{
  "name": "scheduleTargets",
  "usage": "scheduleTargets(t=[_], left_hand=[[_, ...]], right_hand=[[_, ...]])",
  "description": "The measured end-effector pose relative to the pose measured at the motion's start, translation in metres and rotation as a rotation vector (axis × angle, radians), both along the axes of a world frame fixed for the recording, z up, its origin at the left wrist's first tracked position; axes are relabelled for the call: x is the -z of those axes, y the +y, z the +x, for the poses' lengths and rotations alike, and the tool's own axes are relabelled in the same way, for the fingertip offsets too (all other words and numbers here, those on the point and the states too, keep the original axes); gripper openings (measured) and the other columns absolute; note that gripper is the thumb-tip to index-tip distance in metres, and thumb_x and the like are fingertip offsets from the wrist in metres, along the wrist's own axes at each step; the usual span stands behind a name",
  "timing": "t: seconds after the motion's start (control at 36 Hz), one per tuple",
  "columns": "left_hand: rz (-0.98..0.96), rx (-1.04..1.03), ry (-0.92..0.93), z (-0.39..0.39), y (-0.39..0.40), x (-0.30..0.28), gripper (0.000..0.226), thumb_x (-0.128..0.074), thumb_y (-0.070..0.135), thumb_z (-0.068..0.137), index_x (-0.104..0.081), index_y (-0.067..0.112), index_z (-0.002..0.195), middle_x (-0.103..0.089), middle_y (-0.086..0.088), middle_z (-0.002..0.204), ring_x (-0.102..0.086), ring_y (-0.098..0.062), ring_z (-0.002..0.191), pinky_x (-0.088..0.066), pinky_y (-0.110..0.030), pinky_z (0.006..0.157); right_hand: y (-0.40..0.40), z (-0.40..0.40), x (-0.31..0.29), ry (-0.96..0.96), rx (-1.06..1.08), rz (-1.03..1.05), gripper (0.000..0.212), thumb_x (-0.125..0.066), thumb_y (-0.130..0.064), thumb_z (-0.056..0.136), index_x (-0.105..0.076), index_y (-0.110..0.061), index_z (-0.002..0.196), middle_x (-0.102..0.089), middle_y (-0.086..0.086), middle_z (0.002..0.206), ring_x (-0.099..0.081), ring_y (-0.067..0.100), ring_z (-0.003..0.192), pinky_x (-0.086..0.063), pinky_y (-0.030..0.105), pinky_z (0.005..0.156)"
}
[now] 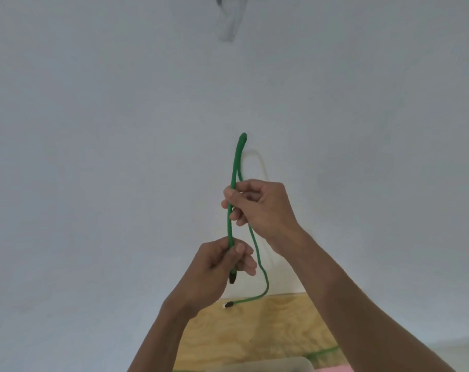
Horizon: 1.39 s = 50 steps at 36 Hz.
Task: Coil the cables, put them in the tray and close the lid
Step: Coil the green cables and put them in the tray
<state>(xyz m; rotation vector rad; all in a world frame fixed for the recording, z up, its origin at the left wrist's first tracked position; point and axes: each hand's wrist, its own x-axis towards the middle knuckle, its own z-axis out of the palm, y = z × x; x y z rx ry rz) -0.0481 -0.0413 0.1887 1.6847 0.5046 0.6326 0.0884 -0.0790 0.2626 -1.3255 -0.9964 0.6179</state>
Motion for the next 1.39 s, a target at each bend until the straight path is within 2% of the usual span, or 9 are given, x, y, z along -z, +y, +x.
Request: scheduleTargets(t=[0.14,0.25,0.36,0.42,0.5,0.58,0.97,1.17,1.39], left_hand=[[-0.258,0.055,-0.21,0.004,-0.009,-0.027,0.032,-0.05,0.025,0.098,-0.068,-0.001,0.099,-0.05,-0.009,0.056,-0.043,-0.019,0.047,-0.044,-0.033,0.057],[-0.428,0.089,-0.316,0.0,-0.014,-0.051,0.032,-0.05,0.025,0.096,-0.07,0.001,0.094,-0.031,-0.001,0.052,-0.027,-0.012,0.044,-0.035,-0.026,0.048],[-0.498,0.197,-0.431,-0.005,-0.017,-0.076,0.026,-0.055,0.02,0.096,-0.072,0.0,0.097,-0.031,0.001,0.053,-0.03,-0.008,0.041,-0.035,-0.024,0.046],[-0.501,0.223,-0.488,-0.003,-0.016,-0.089,0.026,-0.055,0.015,0.094,-0.072,-0.002,0.106,-0.033,0.001,0.055,-0.032,-0.008,0.043,-0.036,-0.024,0.047],[-0.492,0.2,-0.541,0.005,-0.014,-0.107,0.035,-0.051,0.015,0.095,-0.064,-0.007,0.119,-0.035,0.0,0.059,-0.034,-0.009,0.045,-0.037,-0.024,0.049],[-0.446,0.148,-0.536,0.016,-0.01,-0.119,0.039,-0.052,0.019,0.094,-0.061,-0.006,0.123,-0.039,-0.002,0.061,-0.037,-0.011,0.049,-0.04,-0.025,0.052],[-0.404,0.066,-0.64,0.074,0.02,-0.148,0.022,-0.044,-0.004,0.1,-0.065,-0.005,0.099,-0.071,-0.015,0.081,-0.071,-0.024,0.074,-0.059,-0.028,0.073],[-0.279,-0.032,-0.571,0.102,0.028,-0.154,0.021,-0.045,-0.002,0.101,-0.066,0.0,0.102,-0.066,-0.008,0.074,-0.053,-0.014,0.057,-0.046,-0.026,0.061],[-0.129,-0.137,-0.472,0.125,0.052,-0.153,0.032,-0.042,0.018,0.106,-0.067,-0.002,0.109,-0.049,-0.006,0.064,-0.037,-0.013,0.05,-0.035,-0.033,0.061]], right_hand=[[0.01,-0.001,-0.011,-0.098,0.076,0.063,0.043,-0.079,-0.034,0.081,-0.053,-0.026,0.115,-0.072,-0.001,0.096,-0.071,0.013,0.067,-0.058,0.029,0.057],[0.018,0.004,-0.019,-0.4,-0.006,0.132,0.022,-0.059,-0.038,0.097,-0.064,-0.037,0.117,-0.052,-0.016,0.128,-0.06,0.004,0.107,-0.058,0.033,0.08],[0.019,0.011,-0.017,-0.565,-0.133,0.108,0.028,-0.046,-0.034,0.103,-0.066,-0.031,0.121,-0.057,-0.033,0.115,-0.055,-0.002,0.115,-0.048,0.027,0.092],[0.021,0.019,-0.01,-0.794,-0.07,0.139,0.027,-0.053,-0.025,0.095,-0.067,-0.022,0.118,-0.063,-0.014,0.105,-0.061,0.006,0.098,-0.048,0.024,0.086],[0.022,0.021,0.008,-0.707,-0.133,0.083,0.019,-0.049,-0.009,0.09,-0.069,-0.011,0.091,-0.059,-0.003,0.073,-0.06,0.006,0.061,-0.049,0.013,0.055],[0.03,0.014,0.012,-0.565,-0.1,0.067,0.058,-0.03,0.001,0.102,-0.064,-0.023,0.062,-0.056,-0.011,0.046,-0.051,0.0,0.04,-0.039,0.008,0.042],[0.018,0.024,-0.003,-0.239,0.038,-0.011,0.037,-0.054,-0.004,0.095,-0.051,-0.023,0.063,-0.053,-0.008,0.053,-0.048,0.003,0.048,-0.045,0.019,0.054],[0.013,0.033,-0.014,-0.045,0.188,-0.049,0.044,-0.061,-0.021,0.091,-0.06,-0.025,0.047,-0.056,-0.008,0.044,-0.045,0.012,0.046,-0.043,0.034,0.057],[0.007,0.048,-0.011,0.016,0.233,-0.127,0.032,-0.073,-0.046,0.083,-0.073,-0.017,0.068,-0.073,-0.005,0.061,-0.061,0.004,0.046,-0.056,0.025,0.058]])
